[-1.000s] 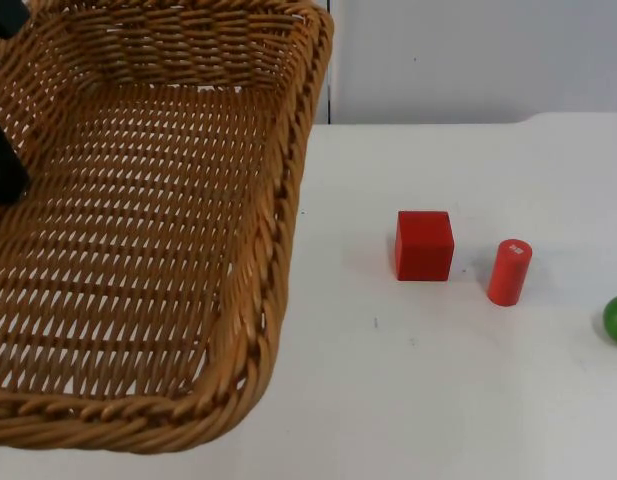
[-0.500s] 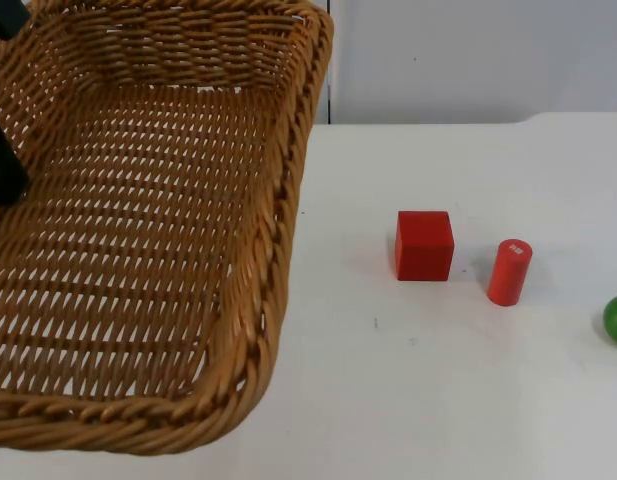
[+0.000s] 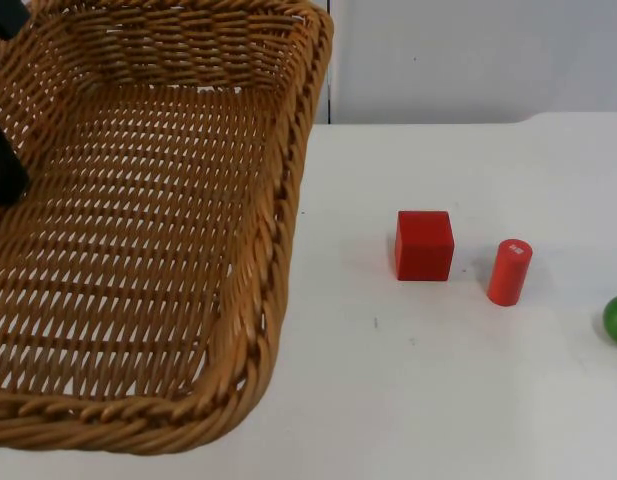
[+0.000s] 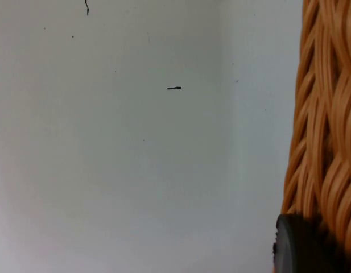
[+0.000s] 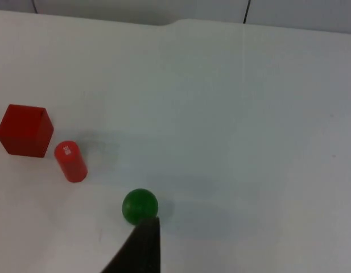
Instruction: Pick up the basket with the left hand and place the object to the left of the red cylinder into the basket with the right hand.
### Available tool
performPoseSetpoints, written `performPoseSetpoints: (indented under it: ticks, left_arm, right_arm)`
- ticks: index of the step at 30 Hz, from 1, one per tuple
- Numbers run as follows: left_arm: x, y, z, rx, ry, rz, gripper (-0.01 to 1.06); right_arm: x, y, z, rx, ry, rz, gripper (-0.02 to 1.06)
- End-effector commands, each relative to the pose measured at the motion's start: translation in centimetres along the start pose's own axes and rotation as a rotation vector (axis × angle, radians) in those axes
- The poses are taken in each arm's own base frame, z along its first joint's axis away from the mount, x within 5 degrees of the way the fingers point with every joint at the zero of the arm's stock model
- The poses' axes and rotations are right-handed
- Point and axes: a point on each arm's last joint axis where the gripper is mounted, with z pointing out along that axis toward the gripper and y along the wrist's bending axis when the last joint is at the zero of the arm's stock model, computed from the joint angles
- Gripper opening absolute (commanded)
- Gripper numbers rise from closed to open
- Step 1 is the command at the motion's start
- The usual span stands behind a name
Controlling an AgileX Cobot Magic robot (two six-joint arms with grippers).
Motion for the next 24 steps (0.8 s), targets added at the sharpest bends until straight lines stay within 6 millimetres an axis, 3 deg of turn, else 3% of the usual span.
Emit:
performPoseSetpoints:
  ticks: [1,9,19,24]
  left_arm:
    - [0.1,-0.3,-0.3,0.015,-0.008,-0.002,0.0]
    - [0.1,-0.3,-0.3,0.015,-0.008,-0.002,0.0]
    - [0.1,-0.3,-0.3,0.015,-0.008,0.0,0.0]
    - [0.1,-0.3,-0.3,0.015,-0.008,0.0,0.0]
  right_arm:
    - [-1.2,0.0,0.5,-0.007,-0.007,-0.01,1.03]
    - [-4.2,0.0,2.7,-0.012,0.027,-0.016,1.03]
    - [-9.9,0.4,7.0,-0.066,0.049,-0.044,1.03]
    - [-11.4,0.4,8.2,-0.068,0.05,-0.066,1.03]
